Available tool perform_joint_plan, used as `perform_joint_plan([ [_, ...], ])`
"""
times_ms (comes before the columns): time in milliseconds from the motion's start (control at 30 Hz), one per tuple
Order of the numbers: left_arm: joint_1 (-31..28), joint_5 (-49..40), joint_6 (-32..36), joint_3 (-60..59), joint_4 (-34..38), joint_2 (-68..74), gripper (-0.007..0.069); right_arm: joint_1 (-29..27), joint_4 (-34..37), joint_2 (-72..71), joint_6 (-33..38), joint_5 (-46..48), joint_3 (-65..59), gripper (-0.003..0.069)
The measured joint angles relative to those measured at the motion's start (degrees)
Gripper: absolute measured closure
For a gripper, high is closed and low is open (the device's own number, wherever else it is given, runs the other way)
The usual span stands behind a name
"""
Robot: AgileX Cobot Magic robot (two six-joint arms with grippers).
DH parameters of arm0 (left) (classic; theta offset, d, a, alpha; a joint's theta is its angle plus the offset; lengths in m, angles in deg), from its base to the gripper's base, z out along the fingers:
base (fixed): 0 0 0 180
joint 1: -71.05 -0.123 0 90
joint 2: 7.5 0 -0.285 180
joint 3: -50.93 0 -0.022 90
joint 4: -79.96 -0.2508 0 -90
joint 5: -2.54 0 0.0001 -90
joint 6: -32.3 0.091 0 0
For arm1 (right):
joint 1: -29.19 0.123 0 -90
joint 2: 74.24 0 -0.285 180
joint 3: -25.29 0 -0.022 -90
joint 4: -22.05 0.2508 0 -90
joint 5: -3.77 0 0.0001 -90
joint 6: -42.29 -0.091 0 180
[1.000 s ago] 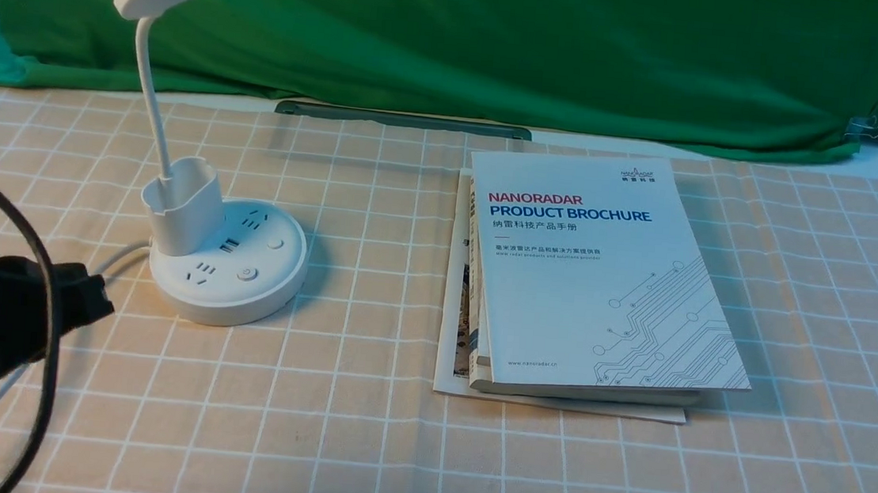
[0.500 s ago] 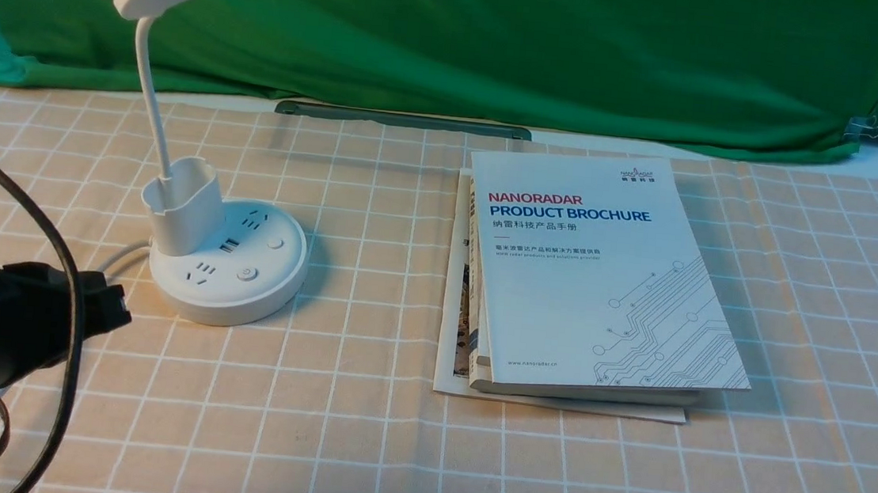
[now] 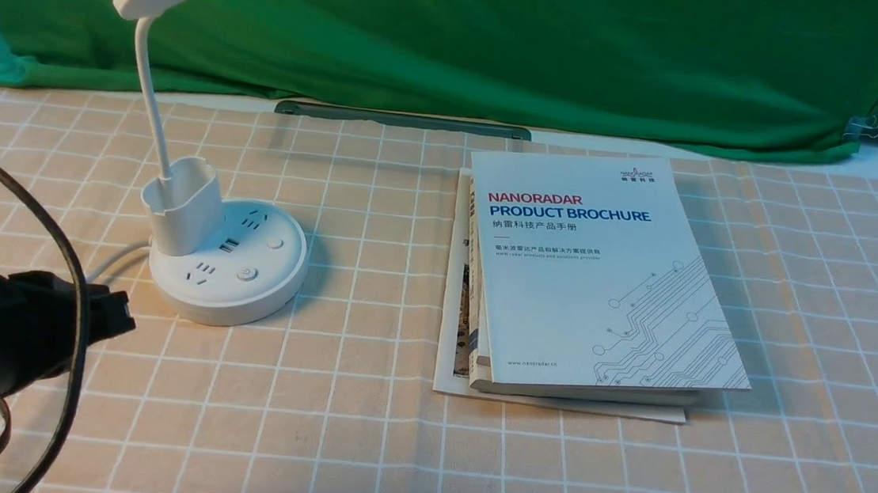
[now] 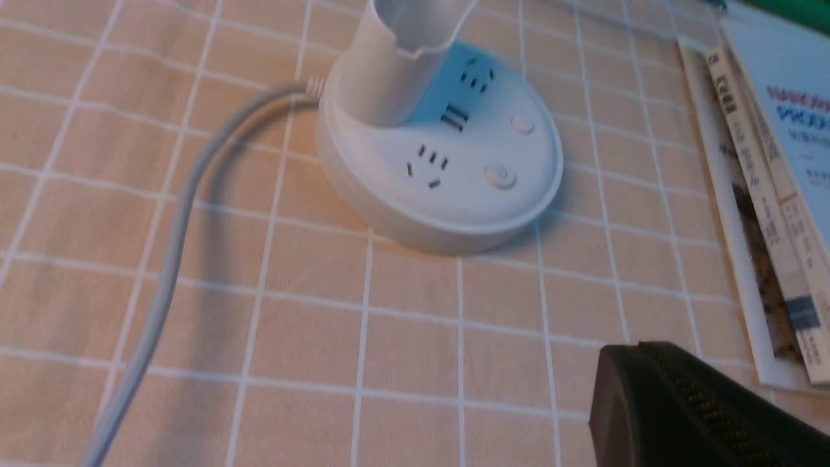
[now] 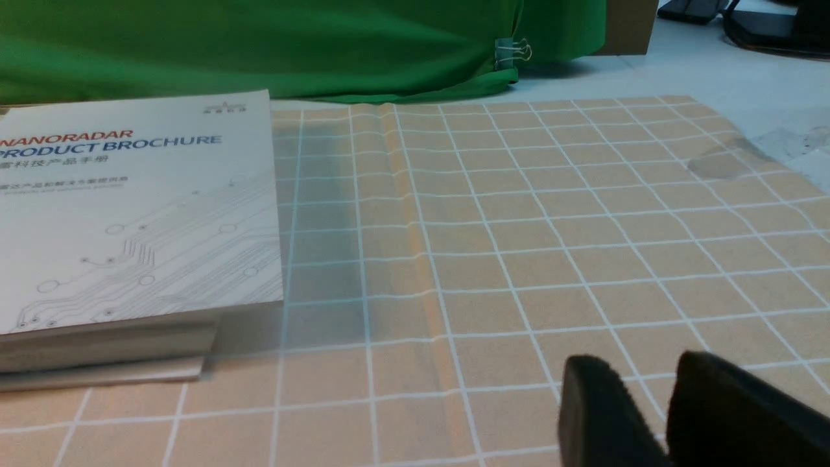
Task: Turn on the table lamp on the light coffee tablecloth with your hand.
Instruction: 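Press the power button on the lamp base to turn the lamp on with the left gripper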
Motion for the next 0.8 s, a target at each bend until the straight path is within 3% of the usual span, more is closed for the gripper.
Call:
perform_joint_plan([
  [200,0.1,-14.7,3.5,12.2,1.2,12.1,0.0623,0.0,0.0,0.0,0.0,0.0,0.0,0.0421],
  [333,3.3,-16.5,3.9,22.6,-0.2,23.0,0.0623,0.0,0.0,0.0,0.0,0.0,0.0,0.0421],
  [633,8.0,-16.5,-5.3,41.5,-18.6,46.3,0.0623,0.0,0.0,0.0,0.0,0.0,0.0,0.0421],
  [800,8.0,-16.5,-7.0,47.5,-22.2,53.5,0.0623,0.0,0.0,0.0,0.0,0.0,0.0,0.0421],
])
